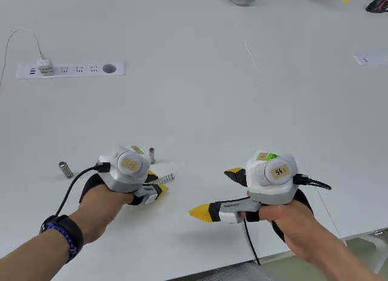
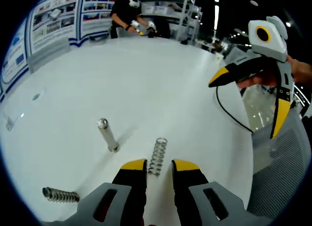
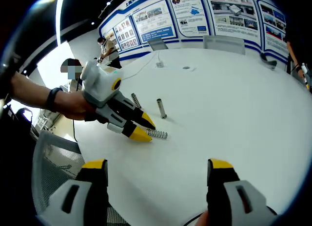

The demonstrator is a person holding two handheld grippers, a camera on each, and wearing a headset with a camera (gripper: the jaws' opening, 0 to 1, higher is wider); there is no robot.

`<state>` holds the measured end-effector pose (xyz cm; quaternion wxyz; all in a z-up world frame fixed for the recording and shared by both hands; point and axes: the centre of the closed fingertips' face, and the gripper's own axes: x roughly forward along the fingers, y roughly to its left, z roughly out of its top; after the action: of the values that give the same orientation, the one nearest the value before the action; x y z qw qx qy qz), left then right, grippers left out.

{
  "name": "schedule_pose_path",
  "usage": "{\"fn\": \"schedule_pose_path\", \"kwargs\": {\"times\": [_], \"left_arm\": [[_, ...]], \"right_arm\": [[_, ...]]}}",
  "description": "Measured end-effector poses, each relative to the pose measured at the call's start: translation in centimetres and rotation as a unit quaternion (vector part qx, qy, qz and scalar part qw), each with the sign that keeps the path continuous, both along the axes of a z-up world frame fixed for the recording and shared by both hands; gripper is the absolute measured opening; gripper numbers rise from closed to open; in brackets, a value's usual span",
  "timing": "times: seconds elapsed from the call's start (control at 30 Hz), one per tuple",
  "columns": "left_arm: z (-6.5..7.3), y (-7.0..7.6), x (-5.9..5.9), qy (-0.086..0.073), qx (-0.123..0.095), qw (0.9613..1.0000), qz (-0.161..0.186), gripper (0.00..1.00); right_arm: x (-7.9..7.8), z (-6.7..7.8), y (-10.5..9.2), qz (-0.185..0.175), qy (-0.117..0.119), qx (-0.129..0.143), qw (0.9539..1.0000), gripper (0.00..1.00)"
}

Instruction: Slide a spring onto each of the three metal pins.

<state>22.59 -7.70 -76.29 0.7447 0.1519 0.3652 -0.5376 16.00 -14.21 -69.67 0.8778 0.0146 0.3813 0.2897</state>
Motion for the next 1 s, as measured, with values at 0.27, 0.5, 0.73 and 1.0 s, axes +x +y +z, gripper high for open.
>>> {"fn": "schedule_pose_path", "kwargs": {"times": [0.27, 0.5, 0.73, 1.0], "left_arm": [[-0.5, 0.4, 0.1, -0.028, 0.025, 0.9992, -0.012, 0.12], [-0.5, 0.7, 0.4, -0.036, 0.037, 0.9986, -0.005, 0.11], [-0.2, 1.5, 0.3, -0.033, 0.038, 0.9987, 0.005, 0.11], [0.2, 3.0, -0.1, -0.03, 0.037, 0.9987, 0.015, 0.11]], "right_arm": [[0.0, -0.1, 0.2, 0.002, 0.001, 0.002, 1.0, 0.85], [0.0, -0.2, 0.5, 0.004, 0.001, 0.002, 1.0, 0.84], [-0.1, -0.2, 0.7, 0.008, 0.001, 0.005, 1.0, 0.84], [0.0, -0.1, 0.9, 0.011, 0.002, 0.005, 0.9999, 0.83]]}}
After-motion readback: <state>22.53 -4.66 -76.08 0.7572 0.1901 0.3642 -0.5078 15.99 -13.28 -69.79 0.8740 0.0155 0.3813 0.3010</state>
